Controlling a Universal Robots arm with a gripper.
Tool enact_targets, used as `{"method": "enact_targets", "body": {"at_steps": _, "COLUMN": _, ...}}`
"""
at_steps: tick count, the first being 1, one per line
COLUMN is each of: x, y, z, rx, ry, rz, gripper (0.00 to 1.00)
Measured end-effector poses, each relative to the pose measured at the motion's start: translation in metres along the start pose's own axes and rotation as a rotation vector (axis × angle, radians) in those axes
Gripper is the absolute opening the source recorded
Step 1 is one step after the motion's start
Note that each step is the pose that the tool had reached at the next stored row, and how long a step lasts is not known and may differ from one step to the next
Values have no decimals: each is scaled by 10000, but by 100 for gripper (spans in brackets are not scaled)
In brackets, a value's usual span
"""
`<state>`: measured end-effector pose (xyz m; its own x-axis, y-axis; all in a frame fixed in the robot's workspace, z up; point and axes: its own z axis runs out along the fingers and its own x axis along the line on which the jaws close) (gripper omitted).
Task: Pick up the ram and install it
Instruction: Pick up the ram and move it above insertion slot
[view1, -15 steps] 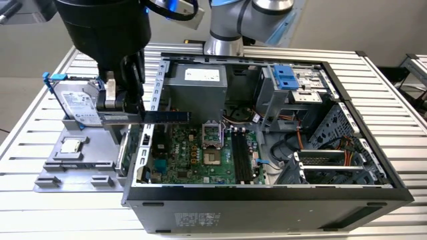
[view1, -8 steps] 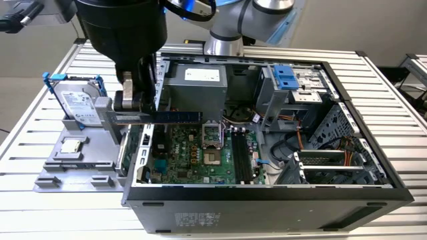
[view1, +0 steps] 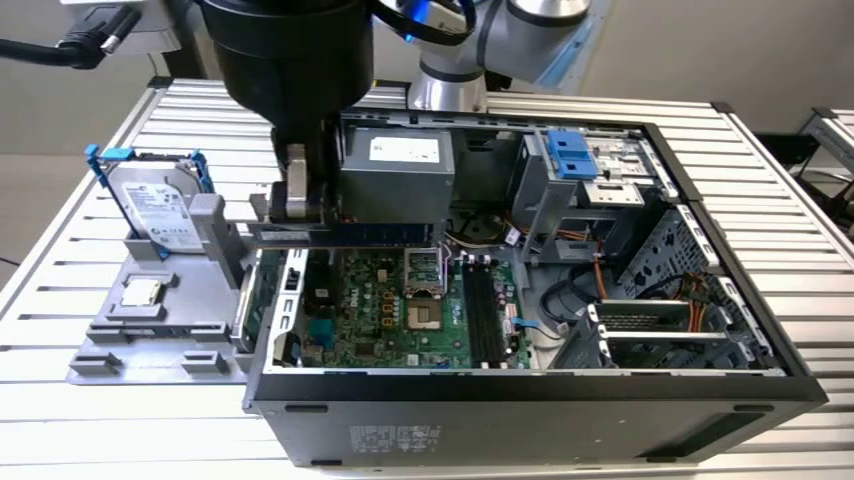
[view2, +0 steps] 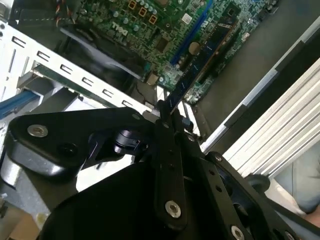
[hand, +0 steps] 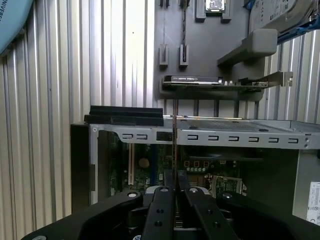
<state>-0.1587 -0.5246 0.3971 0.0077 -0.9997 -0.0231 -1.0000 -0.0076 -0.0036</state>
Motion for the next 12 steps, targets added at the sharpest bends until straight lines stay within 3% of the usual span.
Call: {"method": "enact_targets", "body": {"at_steps": 12, "x": 2, "y": -324, "z": 1, "rx": 0, "ry": 0, "rz": 1, "gripper": 0}}
